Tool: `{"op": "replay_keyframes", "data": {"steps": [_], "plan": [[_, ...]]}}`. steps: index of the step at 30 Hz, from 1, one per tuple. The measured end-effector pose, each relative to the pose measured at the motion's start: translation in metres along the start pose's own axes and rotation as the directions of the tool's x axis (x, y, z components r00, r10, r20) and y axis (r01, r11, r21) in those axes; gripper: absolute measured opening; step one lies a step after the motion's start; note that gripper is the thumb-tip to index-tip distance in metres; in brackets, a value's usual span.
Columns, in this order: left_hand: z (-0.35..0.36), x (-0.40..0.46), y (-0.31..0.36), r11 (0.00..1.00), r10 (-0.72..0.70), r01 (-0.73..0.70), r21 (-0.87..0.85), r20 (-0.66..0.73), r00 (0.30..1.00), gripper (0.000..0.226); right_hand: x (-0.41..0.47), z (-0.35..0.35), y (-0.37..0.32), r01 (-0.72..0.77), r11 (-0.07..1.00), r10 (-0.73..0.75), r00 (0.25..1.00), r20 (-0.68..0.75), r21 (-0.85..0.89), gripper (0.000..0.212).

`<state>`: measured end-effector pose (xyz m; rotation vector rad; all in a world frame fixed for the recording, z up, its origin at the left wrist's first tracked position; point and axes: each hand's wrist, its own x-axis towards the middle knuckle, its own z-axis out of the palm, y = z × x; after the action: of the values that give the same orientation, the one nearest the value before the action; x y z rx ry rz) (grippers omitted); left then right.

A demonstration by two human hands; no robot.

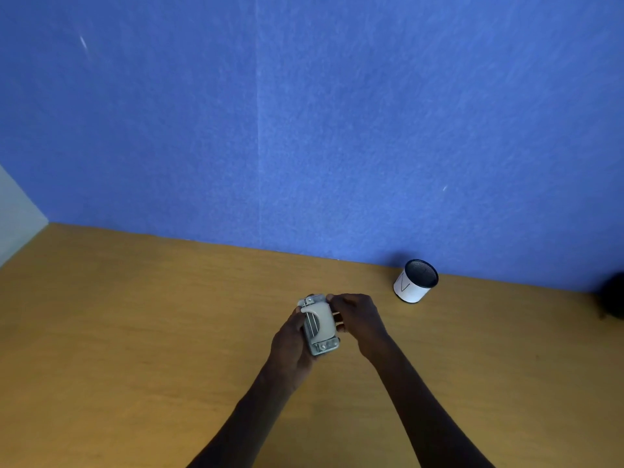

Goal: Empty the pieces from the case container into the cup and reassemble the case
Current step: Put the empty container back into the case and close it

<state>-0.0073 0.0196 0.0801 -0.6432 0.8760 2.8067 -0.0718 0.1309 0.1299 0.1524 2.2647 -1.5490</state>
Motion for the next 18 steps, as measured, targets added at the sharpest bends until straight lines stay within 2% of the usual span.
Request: {"op": "replay_keyframes", "data": {"steps": [3, 8, 15, 18], "plan": [[-0.001, 0.001, -0.001, 1.000, -0.014, 0.013, 0.008, 0.020, 1.000, 0.036, 0.003, -0.002, 0.003, -0.117, 0.977, 0.107, 0.992, 0.066, 0.177, 0.024], [-0.008, 0.005, -0.002, 0.998, -0.039, 0.038, 0.052, 0.003, 0.999, 0.031, 0.006, -0.001, 0.003, -0.146, 0.957, 0.121, 0.986, 0.111, 0.252, 0.025], [-0.006, 0.009, -0.002, 0.989, 0.012, -0.001, 0.147, -0.070, 0.997, 0.031, 0.018, 0.008, -0.002, -0.094, 0.988, 0.105, 0.990, -0.095, 0.119, 0.009], [-0.003, 0.010, -0.003, 0.987, 0.059, -0.038, 0.157, -0.136, 0.989, 0.027, 0.021, 0.015, -0.003, -0.064, 0.994, 0.074, 0.990, -0.122, 0.084, 0.009]]}}
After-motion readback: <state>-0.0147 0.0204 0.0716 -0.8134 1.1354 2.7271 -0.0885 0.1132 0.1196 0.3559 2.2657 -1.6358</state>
